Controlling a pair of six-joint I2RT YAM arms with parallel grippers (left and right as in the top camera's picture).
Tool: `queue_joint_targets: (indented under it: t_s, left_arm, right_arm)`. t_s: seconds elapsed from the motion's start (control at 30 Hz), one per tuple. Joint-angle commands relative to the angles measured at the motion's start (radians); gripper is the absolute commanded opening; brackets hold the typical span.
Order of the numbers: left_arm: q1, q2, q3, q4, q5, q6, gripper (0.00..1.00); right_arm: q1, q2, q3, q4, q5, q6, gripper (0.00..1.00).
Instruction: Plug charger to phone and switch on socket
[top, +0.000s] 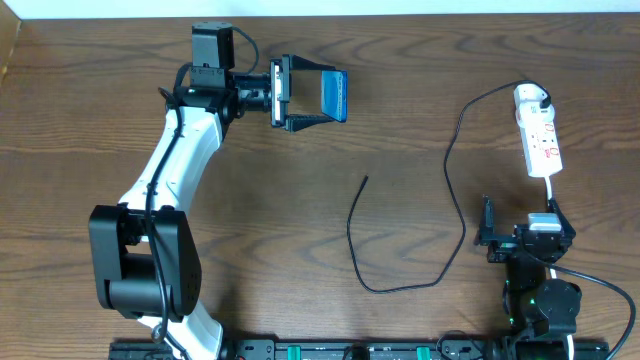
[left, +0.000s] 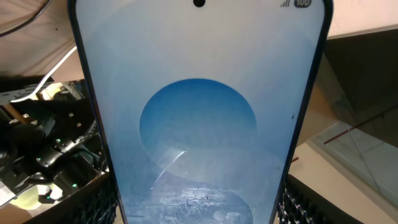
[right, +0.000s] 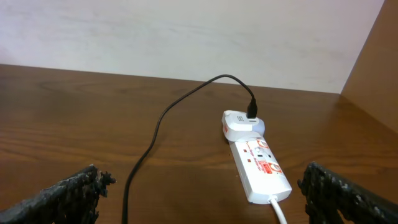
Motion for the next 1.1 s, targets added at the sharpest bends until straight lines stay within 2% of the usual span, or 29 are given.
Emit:
queue_joint_targets:
  t_s: [0.0,0.33,0.53,0.63,0.93,1.07]
  left_arm:
    - [0.003,-0.030,0.017,0.006,0.051,0.042,0.07]
    - [0.003,-0.030,0.017,0.006,0.051,0.047,0.07]
    - [0.003,-0.030,0.017,0.006,0.050,0.137,0.07]
    - [0.003,-0.030,0.017,0.006,0.050,0.220,0.07]
    - [0.003,-0.030,0.017,0.005,0.046,0.608,0.07]
    - [0.003,-0.030,0.016,0.005,0.039,0.740,0.07]
  right_arm:
    - [-0.002,-0.005,-0.004,-0.001,-0.003,-0.013,0.99]
    - [-0.002,-0.005,-0.004,-0.001,-0.003,-0.013,0.99]
    - [-0.002,-0.005,-0.004,-0.001,-0.003,-0.013,0.99]
    - [-0.002,-0.005,-0.004,-0.001,-0.003,-0.013,0.99]
    - [-0.002,-0.005,-0.004,-0.001,-0.003,-0.013,0.99]
    - [-0.002,-0.005,-0.004,-0.001,-0.003,-0.013,0.99]
